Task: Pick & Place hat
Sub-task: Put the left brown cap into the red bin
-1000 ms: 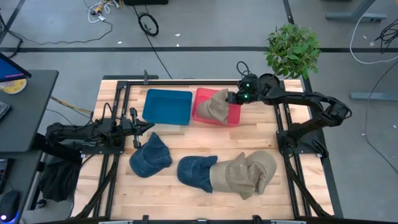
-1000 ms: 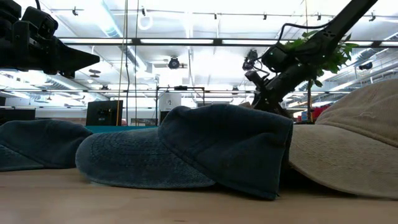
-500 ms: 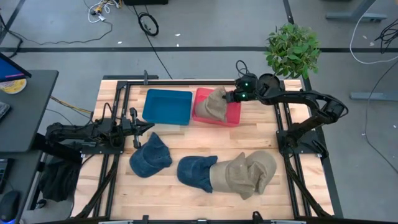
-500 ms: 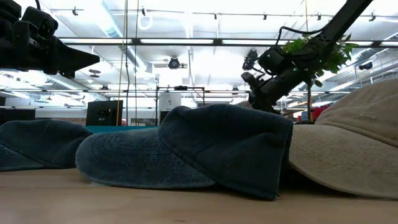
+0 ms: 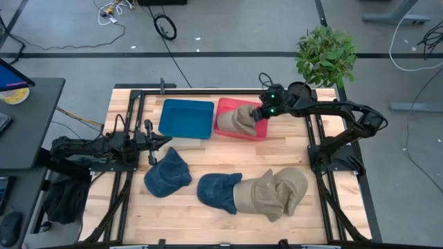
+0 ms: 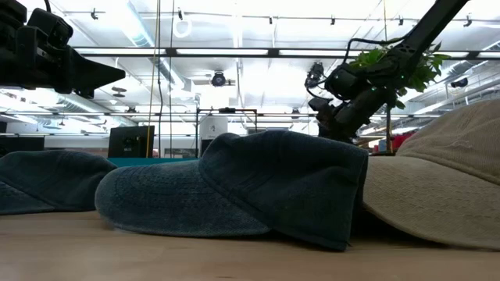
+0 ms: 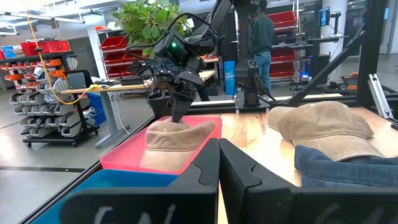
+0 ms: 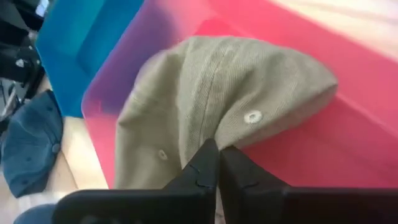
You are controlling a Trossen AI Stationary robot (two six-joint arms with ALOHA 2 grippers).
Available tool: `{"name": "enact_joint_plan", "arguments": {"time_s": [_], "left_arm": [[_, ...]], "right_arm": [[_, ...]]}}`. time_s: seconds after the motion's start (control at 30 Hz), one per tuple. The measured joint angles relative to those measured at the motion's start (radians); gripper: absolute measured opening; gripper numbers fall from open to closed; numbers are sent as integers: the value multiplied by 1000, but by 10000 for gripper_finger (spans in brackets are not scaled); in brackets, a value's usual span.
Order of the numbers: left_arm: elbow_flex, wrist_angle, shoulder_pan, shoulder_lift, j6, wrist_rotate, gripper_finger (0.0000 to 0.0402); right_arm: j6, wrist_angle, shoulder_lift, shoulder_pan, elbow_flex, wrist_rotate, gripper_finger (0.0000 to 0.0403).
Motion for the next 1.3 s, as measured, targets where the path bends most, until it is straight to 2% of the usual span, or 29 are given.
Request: {"name": "enact_joint_plan", "arguments": {"time_s": [0.27, 0.57, 0.7, 0.83, 1.0, 1.17, 1.3], "left_arm": [[0, 0, 0, 0, 0, 0, 3], [0, 0, 0, 0, 0, 0, 3], [0, 0, 0, 0, 0, 0, 3], [0, 0, 0, 0, 0, 0, 3], [0, 0, 0, 0, 0, 0, 3], [0, 0, 0, 0, 0, 0, 3], [0, 0, 0, 0, 0, 0, 3]], "right_arm": [[72, 157, 0, 0, 0, -20, 36], [97, 144, 0, -30, 0, -212, 153], [102, 123, -16, -52, 0, -218, 186], [112, 79, -54, -64, 0, -165, 185], [132, 24, -104, -55, 0, -98, 165], [192, 57, -149, -16, 0, -88, 146], [205, 93, -180, 37, 0, 15, 118]]}}
